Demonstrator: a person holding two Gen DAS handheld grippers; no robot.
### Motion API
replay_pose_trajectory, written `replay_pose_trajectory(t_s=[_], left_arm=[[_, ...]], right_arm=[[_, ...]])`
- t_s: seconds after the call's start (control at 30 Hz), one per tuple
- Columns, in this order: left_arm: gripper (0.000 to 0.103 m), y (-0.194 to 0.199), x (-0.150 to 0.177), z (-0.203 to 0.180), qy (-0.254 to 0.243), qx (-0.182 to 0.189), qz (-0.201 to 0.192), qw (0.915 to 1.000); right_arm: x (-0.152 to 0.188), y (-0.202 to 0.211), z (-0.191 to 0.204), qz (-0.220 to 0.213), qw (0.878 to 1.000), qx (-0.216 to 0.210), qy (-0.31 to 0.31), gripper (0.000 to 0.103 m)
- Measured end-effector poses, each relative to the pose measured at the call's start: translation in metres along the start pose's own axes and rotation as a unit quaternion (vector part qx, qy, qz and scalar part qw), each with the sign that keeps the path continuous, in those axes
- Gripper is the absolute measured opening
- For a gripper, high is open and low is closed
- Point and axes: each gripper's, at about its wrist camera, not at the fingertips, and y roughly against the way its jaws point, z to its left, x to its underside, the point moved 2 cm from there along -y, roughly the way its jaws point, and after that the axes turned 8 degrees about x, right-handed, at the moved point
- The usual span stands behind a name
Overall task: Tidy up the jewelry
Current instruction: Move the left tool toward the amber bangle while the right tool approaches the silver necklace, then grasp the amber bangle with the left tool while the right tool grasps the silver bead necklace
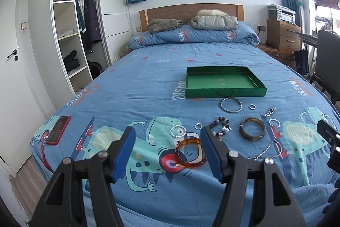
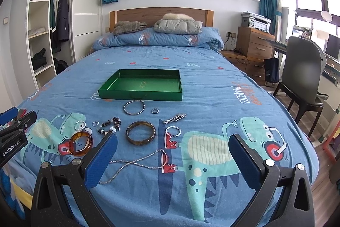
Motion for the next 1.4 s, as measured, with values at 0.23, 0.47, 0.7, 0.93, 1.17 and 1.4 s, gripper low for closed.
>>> replay_pose_trajectory(t_s=[0.23,0.47,0.7,0.93,1.17,1.4], left_arm=[[0.062,-0.001,0.000,-0.002,0.007,0.015,0.006,0.9998],[0.062,-0.003,0.001,-0.005,0.007,0.028,0.011,0.9995],[0.062,-0.007,0.001,-0.012,0.001,0.039,0.016,0.9991],[0.062,-0.009,0.001,-0.016,-0.009,0.043,0.012,0.9990],[0.062,-0.018,0.007,-0.001,-0.001,0.037,0.017,0.9992],[0.062,-0.045,0.030,0.031,0.032,0.035,0.055,0.9974]], right_arm=[[0.000,0.001,-0.002,-0.003,1.000,0.004,0.002,0.103],[0.000,0.001,-0.005,-0.006,1.000,0.002,-0.002,0.103],[0.001,0.000,-0.006,0.000,1.000,0.001,0.000,0.103],[0.003,-0.003,-0.009,0.007,1.000,-0.005,-0.005,0.103],[0.010,-0.011,-0.007,0.017,1.000,-0.025,-0.006,0.103],[0.027,-0.031,0.000,0.058,0.997,-0.055,0.001,0.085]])
